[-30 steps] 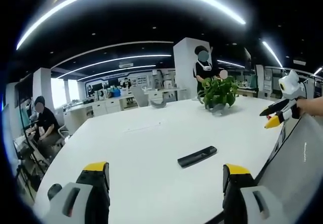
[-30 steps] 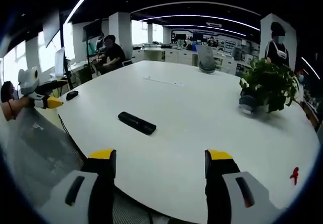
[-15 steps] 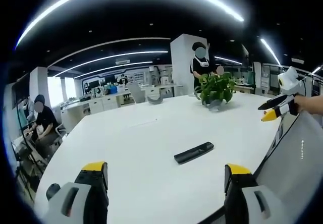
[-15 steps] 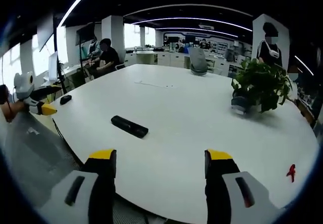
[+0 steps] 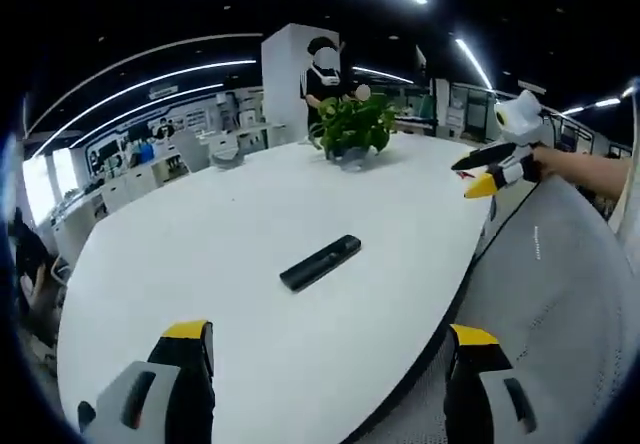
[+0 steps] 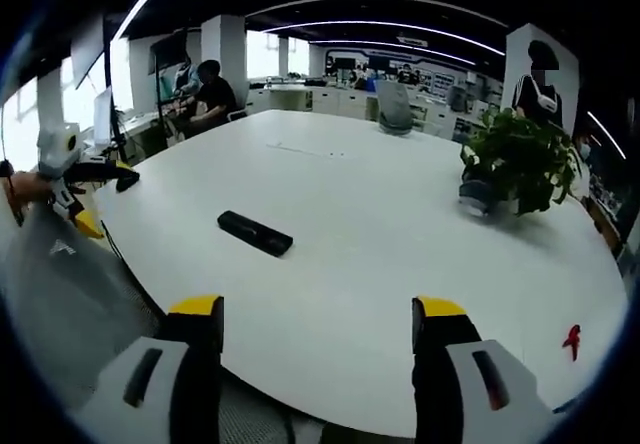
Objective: Press the specified remote control buttons in sequence, fully releasing each button before pressing the next.
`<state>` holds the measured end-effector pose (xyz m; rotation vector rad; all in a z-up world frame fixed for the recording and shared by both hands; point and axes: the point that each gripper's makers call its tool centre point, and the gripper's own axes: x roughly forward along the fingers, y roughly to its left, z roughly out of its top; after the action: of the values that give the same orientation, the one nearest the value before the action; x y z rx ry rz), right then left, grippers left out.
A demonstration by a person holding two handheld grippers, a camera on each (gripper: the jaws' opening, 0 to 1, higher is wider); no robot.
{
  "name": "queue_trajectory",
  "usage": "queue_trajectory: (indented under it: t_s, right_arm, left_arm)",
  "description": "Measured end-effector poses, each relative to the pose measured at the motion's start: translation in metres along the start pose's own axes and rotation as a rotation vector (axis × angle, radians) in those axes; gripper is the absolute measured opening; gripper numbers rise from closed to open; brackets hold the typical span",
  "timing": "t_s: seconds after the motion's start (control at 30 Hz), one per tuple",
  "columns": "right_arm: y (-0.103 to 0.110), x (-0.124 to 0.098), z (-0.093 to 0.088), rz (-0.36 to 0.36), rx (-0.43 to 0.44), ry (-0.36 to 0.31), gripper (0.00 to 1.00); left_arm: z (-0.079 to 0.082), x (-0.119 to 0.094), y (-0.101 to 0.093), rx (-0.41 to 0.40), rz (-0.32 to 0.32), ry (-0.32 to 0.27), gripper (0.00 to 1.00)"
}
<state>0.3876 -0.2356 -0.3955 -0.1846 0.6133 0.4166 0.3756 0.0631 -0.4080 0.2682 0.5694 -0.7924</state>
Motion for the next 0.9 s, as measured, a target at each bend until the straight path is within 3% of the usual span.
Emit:
queue_trajectory:
  t_s: [0.27, 0.4, 0.5, 0.6, 0.77, 0.9]
  right_arm:
    - [0.002, -0.001, -0.001, 0.008, -0.018, 0.007, 0.74]
    - [0.005, -0.002, -0.001, 0.023, -0.023, 0.010, 0.69]
    - [0.016, -0.002, 0.000, 0.087, 0.003, -0.001, 0.64]
    - [0.018, -0.002, -0.001, 0.103, -0.004, 0.009, 0.55]
    - [0.022, 0.000, -0.003, 0.109, -0.039, 0.027, 0.54]
    - [0.023, 0.000, -0.002, 0.113, -0.046, 0.024, 0.51]
  left_arm:
    - [0.003, 0.024, 0.014, 0.096, -0.065, 0.056, 1.00]
    - [0.006, 0.038, 0.009, 0.147, -0.148, 0.087, 1.00]
    - [0.006, 0.048, 0.012, 0.211, -0.172, 0.120, 1.00]
    - [0.006, 0.059, 0.015, 0.263, -0.207, 0.153, 1.00]
    - [0.019, 0.074, 0.023, 0.339, -0.214, 0.125, 0.97]
    - [0.017, 0.084, 0.023, 0.404, -0.246, 0.159, 0.94]
